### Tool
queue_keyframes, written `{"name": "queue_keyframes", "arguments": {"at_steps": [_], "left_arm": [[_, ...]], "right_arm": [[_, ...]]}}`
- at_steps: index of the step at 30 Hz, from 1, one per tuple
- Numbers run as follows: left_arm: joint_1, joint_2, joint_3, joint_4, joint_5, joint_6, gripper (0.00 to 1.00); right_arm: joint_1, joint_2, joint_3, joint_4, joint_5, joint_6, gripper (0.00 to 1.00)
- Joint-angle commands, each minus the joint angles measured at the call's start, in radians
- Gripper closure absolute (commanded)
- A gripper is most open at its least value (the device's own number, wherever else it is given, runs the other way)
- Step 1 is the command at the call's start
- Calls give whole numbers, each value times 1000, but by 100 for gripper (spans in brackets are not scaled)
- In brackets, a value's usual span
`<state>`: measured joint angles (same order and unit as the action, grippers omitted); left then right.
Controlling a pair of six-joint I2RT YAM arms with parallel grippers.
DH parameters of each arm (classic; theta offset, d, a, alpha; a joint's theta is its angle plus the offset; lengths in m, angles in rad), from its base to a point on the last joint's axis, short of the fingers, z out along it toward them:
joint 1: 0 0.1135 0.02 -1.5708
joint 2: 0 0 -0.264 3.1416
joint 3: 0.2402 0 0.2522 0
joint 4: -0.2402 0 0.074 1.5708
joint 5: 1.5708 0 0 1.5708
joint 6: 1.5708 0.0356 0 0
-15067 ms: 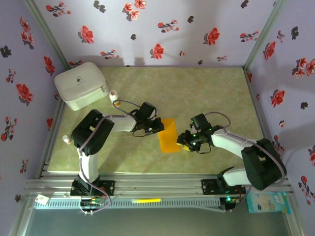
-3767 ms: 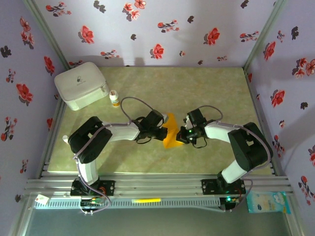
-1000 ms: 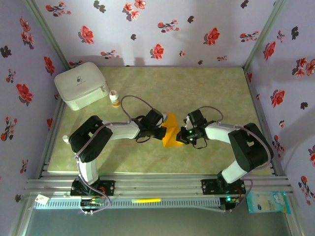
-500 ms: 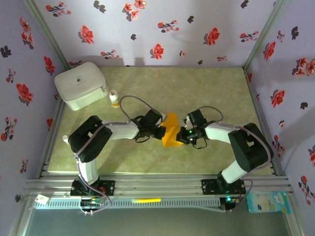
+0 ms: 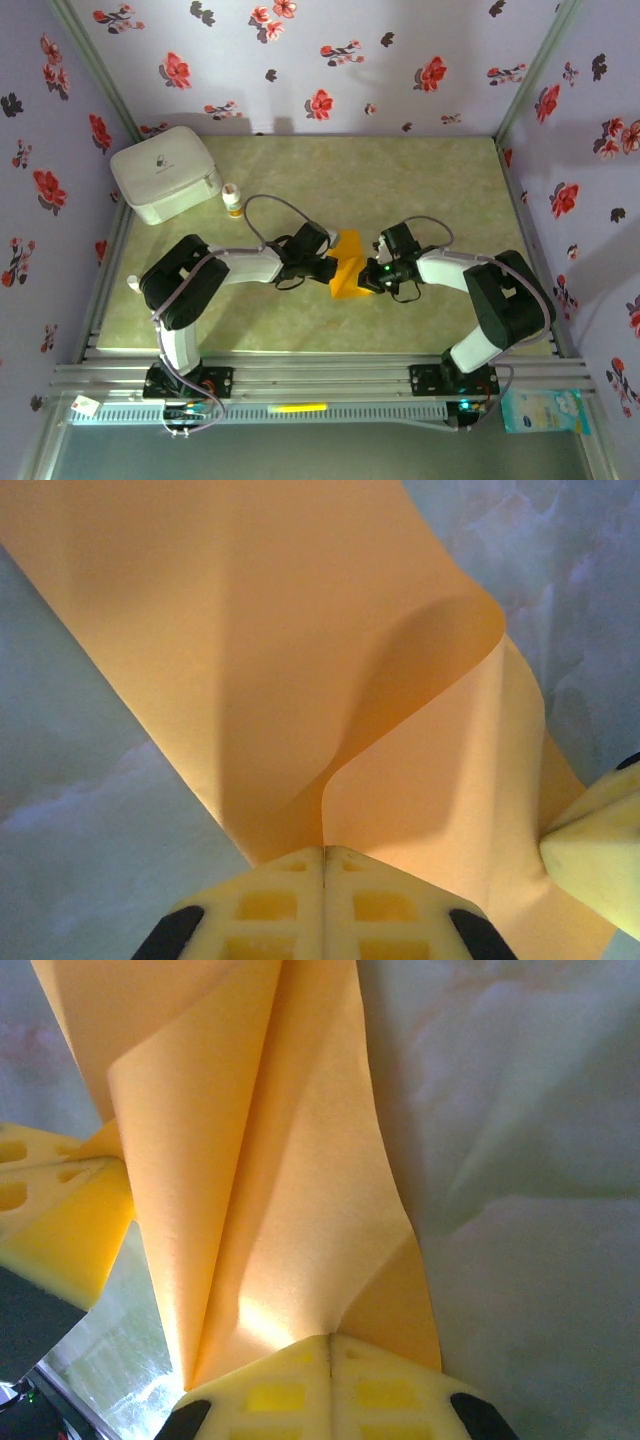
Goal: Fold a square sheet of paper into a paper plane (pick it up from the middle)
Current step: Fold the triangle a second time at the center of the table.
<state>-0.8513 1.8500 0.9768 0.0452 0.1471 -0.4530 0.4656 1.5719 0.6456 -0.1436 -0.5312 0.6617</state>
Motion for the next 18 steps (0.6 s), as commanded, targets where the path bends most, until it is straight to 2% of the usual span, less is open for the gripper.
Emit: {"name": "queue_keyframes", "arguments": {"at_steps": [1, 18], "left_arm": [[9, -43, -8, 24, 10, 23, 98], [10, 52, 32, -7, 26, 35, 98]], "right_arm": [[7, 24, -42, -98, 46, -8, 100], [8, 34, -40, -96, 48, -9, 100]]}}
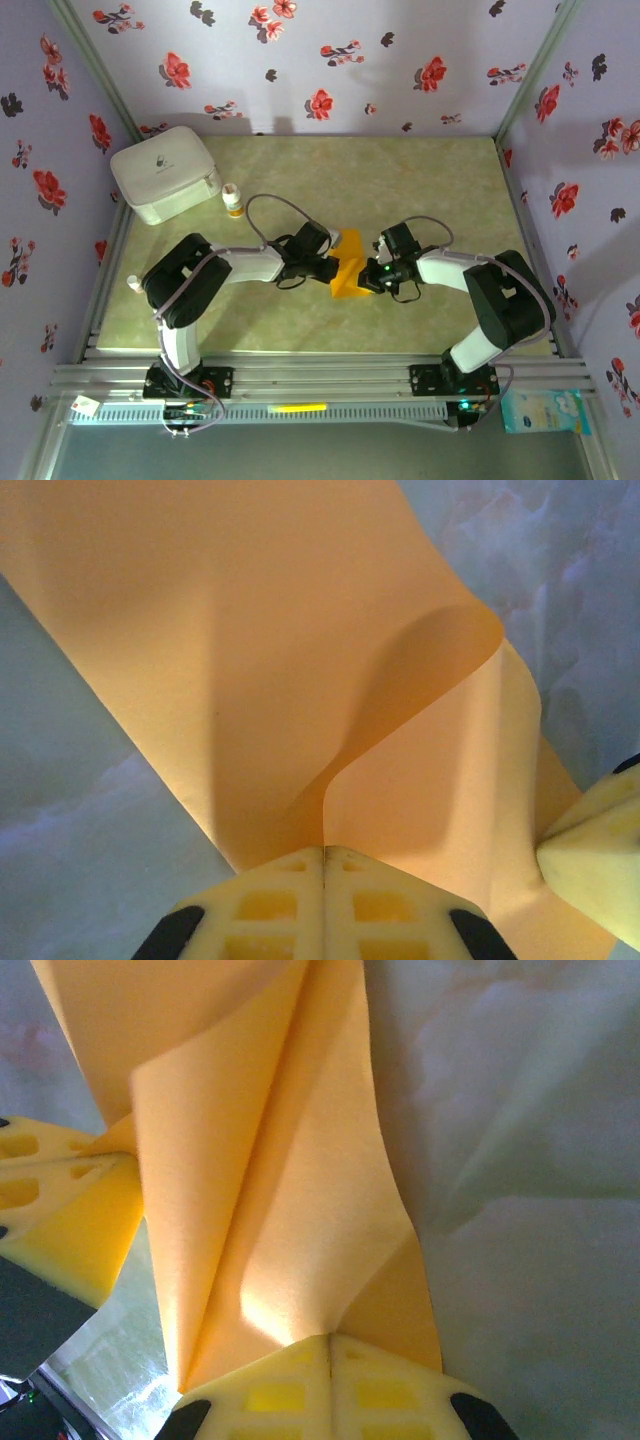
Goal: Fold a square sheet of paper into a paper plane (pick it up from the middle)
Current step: Fold the triangle a second time at the center of the table.
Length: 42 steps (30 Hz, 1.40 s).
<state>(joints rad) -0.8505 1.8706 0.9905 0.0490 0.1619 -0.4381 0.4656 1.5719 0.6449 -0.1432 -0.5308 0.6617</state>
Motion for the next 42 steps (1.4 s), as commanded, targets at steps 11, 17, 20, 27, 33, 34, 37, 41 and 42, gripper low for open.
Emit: {"name": "queue_keyframes", "arguments": {"at_steps": [11, 17, 20, 27, 33, 34, 37, 41, 42], "left_arm": [[14, -1, 1, -18, -18, 9, 98], [14, 28, 5, -23, -10, -15, 98], [14, 22, -17, -9, -10, -33, 99], [14, 13, -35, -13, -10, -49, 100], [14, 9, -35, -6, -9, -57, 100], [14, 9, -35, -6, -8, -57, 100], [14, 8, -33, -8, -6, -56, 100], [14, 9, -34, -8, -4, -57, 100], [14, 8, -33, -7, -2, -57, 100]], "right_arm": [[6, 27, -39, -96, 50, -3, 100], [5, 11, -24, -93, 43, 5, 99], [4, -6, -16, -81, 41, 25, 97], [-1, -99, -10, 55, 20, 152, 89], [-1, -38, 9, 206, -44, 251, 97], [-1, -22, 15, 224, -56, 265, 98], [2, 10, 17, 296, -81, 311, 100], [4, 16, 30, 307, -89, 318, 100], [5, 17, 31, 306, -91, 317, 100]]}}
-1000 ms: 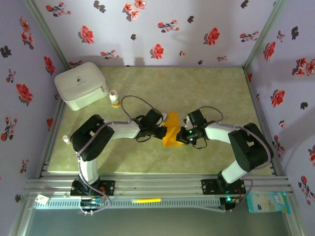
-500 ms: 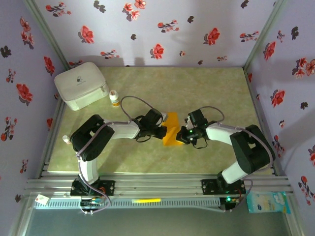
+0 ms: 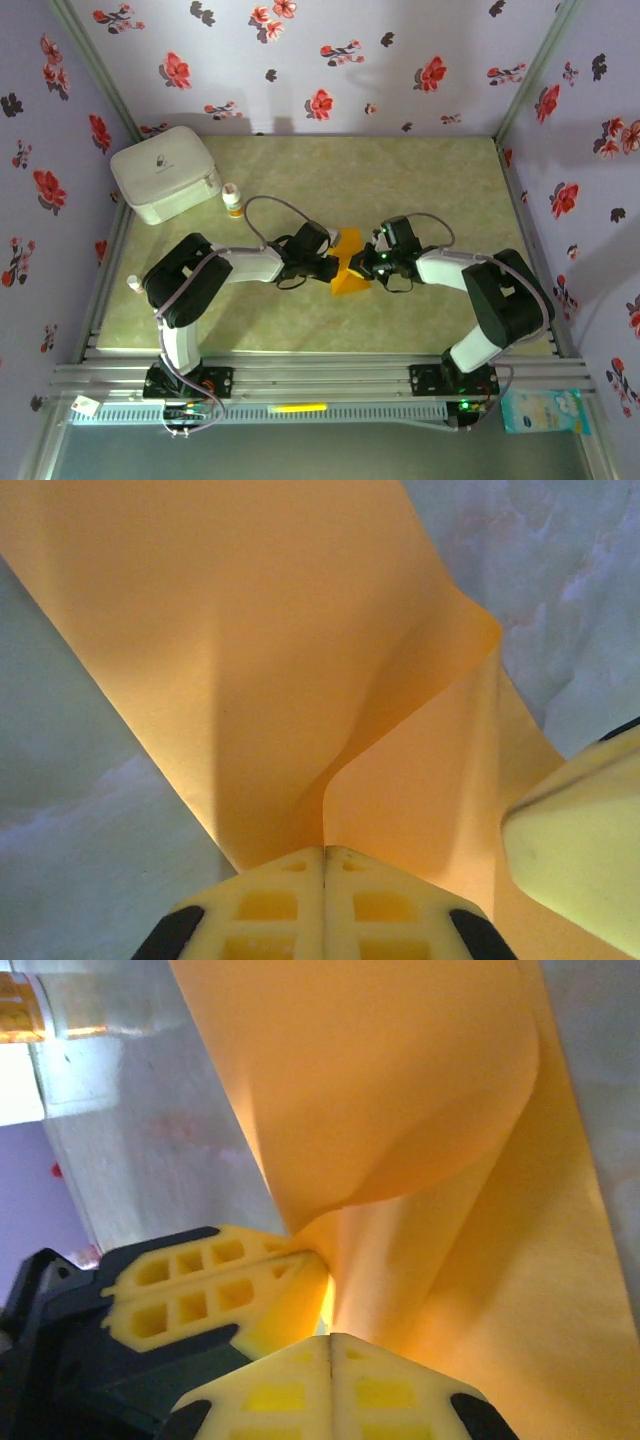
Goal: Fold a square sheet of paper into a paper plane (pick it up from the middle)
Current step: Fold the triangle a second time at the center of the table.
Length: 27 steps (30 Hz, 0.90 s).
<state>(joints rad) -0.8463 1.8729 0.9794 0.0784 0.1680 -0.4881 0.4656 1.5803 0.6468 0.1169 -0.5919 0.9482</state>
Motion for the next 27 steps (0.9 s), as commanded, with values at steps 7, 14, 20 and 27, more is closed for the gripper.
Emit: {"name": "queue_keyframes", "arguments": {"at_steps": [7, 14, 20, 27], "left_arm": [[10, 3, -21, -39, -7, -4, 100], [10, 5, -21, -40, -5, -5, 100], [10, 2, -23, -42, -4, -4, 100], [10, 3, -25, -48, 3, -1, 100]], "right_arm": [[15, 46, 48, 47, -51, 31, 100], [21, 92, 64, 19, -31, 9, 100], [20, 113, 35, 12, -11, 0, 100], [19, 129, -14, 25, 24, 2, 99]]}}
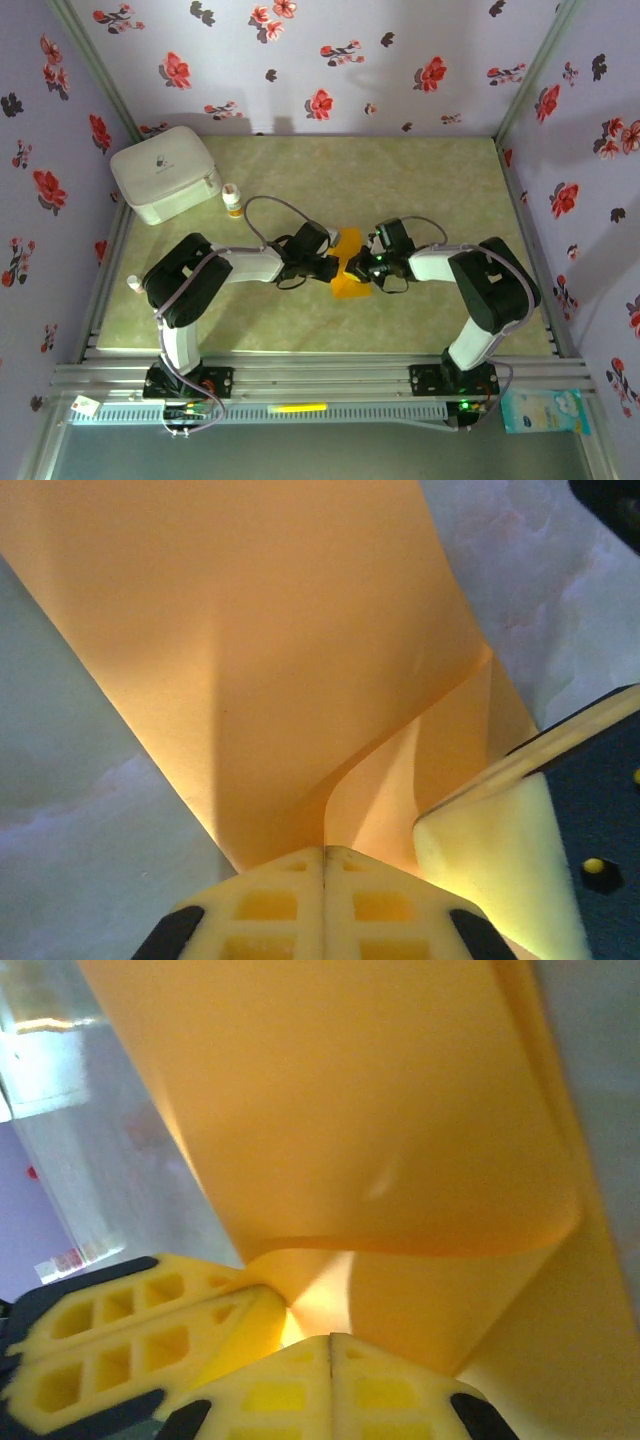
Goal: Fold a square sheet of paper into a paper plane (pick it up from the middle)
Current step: Fold the triangle a second time at the center of the table.
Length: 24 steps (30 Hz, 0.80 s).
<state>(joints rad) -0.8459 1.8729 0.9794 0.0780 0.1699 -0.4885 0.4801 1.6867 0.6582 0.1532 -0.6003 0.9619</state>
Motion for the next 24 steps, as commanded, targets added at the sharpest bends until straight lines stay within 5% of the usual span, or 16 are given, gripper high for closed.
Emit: {"name": "queue_keyframes", "arguments": {"at_steps": [1, 13, 24], "left_arm": [[9, 3, -27, -47, 2, -1, 100], [10, 2, -25, -59, 8, 1, 100], [10, 5, -21, -69, 11, 1, 100]], "right_arm": [[3, 27, -29, -11, 35, -11, 99], [-35, -85, 37, -107, 66, -28, 98], [-76, 26, 21, -105, 130, -11, 100]]}}
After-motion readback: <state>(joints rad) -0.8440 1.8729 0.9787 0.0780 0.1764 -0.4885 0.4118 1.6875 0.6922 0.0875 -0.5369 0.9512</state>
